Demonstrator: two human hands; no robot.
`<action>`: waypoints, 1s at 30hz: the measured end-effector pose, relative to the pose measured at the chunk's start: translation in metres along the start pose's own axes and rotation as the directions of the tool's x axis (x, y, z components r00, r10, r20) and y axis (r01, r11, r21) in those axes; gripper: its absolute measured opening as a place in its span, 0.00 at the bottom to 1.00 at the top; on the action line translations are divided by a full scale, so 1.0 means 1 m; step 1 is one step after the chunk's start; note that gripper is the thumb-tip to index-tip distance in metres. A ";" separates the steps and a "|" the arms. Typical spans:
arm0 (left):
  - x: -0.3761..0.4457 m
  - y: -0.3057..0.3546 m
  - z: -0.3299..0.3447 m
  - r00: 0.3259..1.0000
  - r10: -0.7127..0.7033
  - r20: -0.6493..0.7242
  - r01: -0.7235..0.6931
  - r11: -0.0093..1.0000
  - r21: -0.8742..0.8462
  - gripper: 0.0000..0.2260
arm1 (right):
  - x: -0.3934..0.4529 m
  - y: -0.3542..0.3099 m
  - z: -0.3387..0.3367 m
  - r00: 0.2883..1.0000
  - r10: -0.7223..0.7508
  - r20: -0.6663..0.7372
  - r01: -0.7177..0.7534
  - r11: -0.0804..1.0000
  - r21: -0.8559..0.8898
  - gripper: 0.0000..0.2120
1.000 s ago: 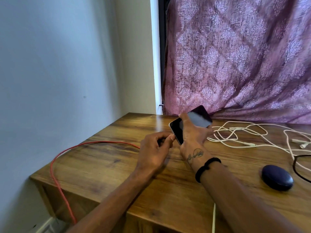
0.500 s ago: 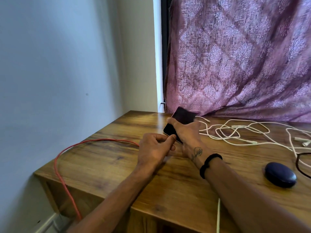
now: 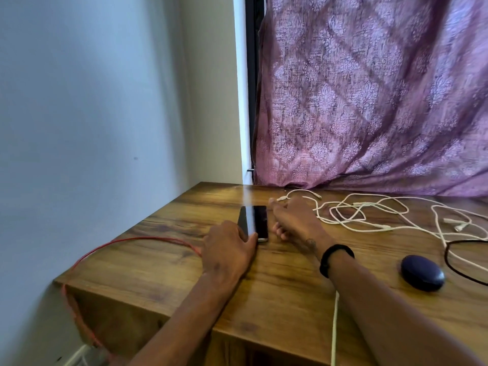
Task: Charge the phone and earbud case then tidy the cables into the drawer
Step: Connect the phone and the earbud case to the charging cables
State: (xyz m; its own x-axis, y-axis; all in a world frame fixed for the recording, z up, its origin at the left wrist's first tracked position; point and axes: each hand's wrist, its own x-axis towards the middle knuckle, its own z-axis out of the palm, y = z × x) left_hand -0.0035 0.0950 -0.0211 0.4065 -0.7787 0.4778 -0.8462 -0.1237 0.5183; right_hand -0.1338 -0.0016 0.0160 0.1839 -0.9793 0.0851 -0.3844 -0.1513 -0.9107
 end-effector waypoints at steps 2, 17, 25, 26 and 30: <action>0.000 0.001 -0.001 1.000 -0.012 0.009 0.011 0.995 0.096 0.14 | -0.005 -0.004 -0.013 0.987 -0.143 -0.074 0.127 0.975 -0.182 0.24; -0.009 0.007 -0.009 1.000 0.006 0.018 -0.009 0.983 0.184 0.19 | -0.099 0.057 -0.209 0.989 0.108 0.097 0.038 0.452 -0.891 0.33; -0.060 -0.065 -0.106 0.997 -0.066 -0.037 0.076 0.897 0.436 0.20 | -0.063 0.073 -0.201 0.986 0.025 0.165 0.107 0.664 -0.740 0.50; -0.065 -0.088 -0.126 0.983 -0.165 -0.085 0.186 0.846 0.499 0.22 | -0.056 0.071 -0.200 0.989 0.021 0.144 0.089 0.696 -0.713 0.51; -0.104 -0.173 -0.178 0.884 -0.446 -0.139 0.461 0.785 0.415 0.21 | -0.047 0.067 -0.154 0.969 -0.120 0.216 0.212 0.852 -0.478 0.45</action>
State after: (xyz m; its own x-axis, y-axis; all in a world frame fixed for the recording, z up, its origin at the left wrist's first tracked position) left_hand 0.1623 0.3070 -0.0345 0.7848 -0.5478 0.2899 -0.6193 -0.7110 0.3330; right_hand -0.3079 0.0132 0.0131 0.4197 -0.9016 0.1047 -0.7209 -0.4012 -0.5651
